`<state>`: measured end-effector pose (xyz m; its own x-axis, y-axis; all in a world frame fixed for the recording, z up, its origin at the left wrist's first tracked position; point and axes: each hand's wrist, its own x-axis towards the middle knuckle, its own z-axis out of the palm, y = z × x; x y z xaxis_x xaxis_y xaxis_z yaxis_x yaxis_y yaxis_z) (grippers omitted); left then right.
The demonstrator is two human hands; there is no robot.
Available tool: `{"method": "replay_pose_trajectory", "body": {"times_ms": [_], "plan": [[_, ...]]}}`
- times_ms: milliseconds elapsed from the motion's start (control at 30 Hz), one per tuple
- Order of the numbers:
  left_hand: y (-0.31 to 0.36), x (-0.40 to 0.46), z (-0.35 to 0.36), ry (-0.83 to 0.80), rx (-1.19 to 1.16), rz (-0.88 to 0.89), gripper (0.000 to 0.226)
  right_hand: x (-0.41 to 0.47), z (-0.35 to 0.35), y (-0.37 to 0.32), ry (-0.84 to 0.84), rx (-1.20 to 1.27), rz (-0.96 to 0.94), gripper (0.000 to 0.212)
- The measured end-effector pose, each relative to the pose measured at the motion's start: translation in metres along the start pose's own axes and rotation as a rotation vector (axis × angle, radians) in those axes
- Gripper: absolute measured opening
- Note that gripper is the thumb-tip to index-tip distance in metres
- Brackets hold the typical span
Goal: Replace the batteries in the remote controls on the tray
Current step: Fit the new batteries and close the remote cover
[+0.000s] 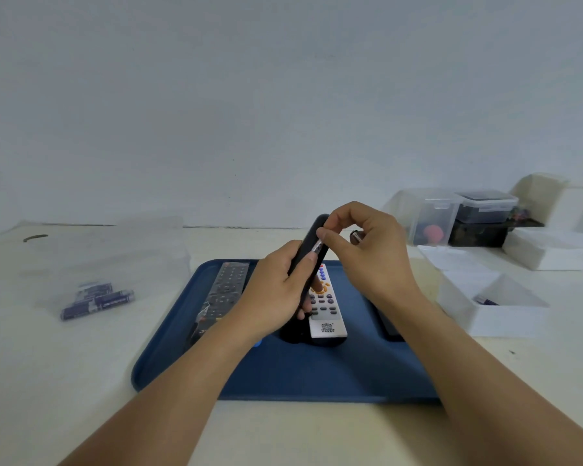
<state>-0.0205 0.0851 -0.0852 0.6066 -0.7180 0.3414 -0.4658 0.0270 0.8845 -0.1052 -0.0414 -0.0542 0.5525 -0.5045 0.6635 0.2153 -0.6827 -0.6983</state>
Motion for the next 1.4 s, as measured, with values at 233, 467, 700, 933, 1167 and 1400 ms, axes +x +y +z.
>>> {"method": "replay_pose_trajectory", "body": {"times_ms": [233, 467, 700, 933, 1167, 1400], "plan": [[0.011, 0.002, 0.006, 0.004, -0.245, -0.079, 0.021, 0.002, 0.008, 0.005, 0.085, 0.345, 0.258, 0.012], [0.006, 0.004, 0.011, 0.100, -0.156, -0.022, 0.015, 0.001, 0.012, -0.001, 0.135, 0.293, 0.491, 0.033], [0.005, 0.003, 0.013, 0.134, -0.049, -0.005, 0.015, 0.001, 0.009, -0.004, 0.033, 0.145, 0.515, 0.030], [0.005, 0.003, 0.015, 0.113, -0.026, 0.020, 0.014, 0.013, -0.008, -0.008, -0.063, 0.365, 0.777, 0.020], [0.004, 0.001, 0.020, 0.055, -0.040, 0.008, 0.019, 0.029, -0.134, 0.012, -0.045, -0.408, 0.845, 0.018], [0.002, 0.003, 0.026, 0.061, 0.002, 0.055, 0.018, 0.023, -0.158, 0.045, -0.163, -0.585, 0.914, 0.033]]}}
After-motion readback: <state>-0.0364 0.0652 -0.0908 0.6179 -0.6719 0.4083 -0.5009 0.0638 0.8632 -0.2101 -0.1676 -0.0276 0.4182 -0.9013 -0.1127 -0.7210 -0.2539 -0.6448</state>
